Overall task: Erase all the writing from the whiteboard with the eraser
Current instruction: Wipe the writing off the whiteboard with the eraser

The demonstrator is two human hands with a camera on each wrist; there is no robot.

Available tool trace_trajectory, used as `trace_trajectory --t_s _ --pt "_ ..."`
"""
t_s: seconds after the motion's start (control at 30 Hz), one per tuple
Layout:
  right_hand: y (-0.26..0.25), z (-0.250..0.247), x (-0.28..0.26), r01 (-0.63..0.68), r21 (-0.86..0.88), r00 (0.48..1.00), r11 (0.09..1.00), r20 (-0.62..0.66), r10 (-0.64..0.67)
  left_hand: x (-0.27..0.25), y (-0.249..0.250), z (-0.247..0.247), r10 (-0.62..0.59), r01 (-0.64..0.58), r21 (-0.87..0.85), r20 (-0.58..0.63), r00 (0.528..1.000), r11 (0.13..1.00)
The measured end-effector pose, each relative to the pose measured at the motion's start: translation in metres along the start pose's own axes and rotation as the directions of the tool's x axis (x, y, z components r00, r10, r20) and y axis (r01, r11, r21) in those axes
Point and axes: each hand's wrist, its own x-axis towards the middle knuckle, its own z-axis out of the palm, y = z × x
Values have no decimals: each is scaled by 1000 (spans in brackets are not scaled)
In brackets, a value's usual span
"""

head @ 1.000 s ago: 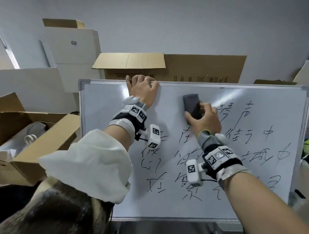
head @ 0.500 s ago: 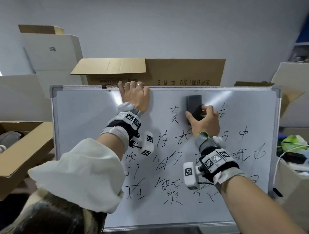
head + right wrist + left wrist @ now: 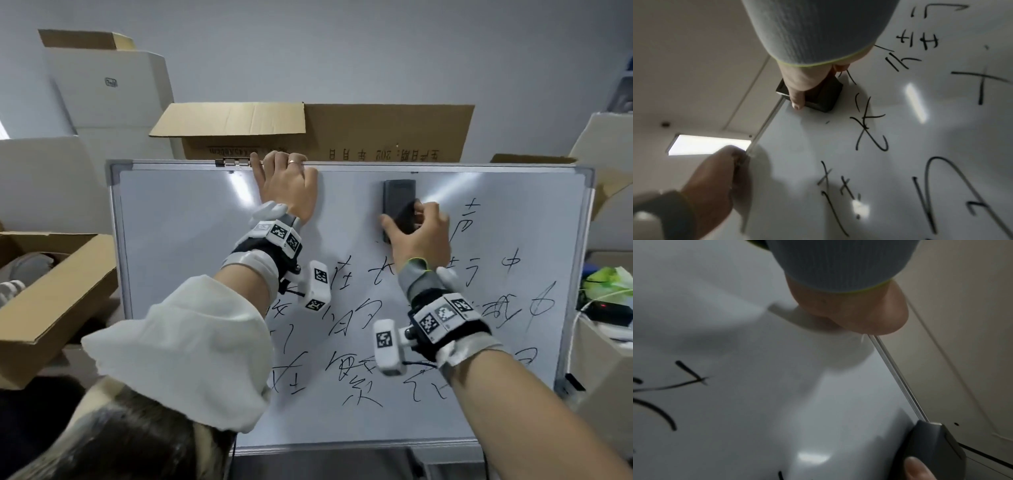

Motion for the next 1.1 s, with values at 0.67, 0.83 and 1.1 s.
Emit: trace_trajectory --t_s 0.67,0.83,1.1 --pt "12 -20 -5 61 -39 998 997 -12 -62 -4 28 -4 -101 107 96 -61 993 990" --pt "26 -31 29 146 -56 989 988 23 -145 -1 74 9 22 -24 52 52 998 998" --pt "92 -66 77 13 -79 993 997 -118 -22 -7 92 37 -24 31 108 -63 998 994"
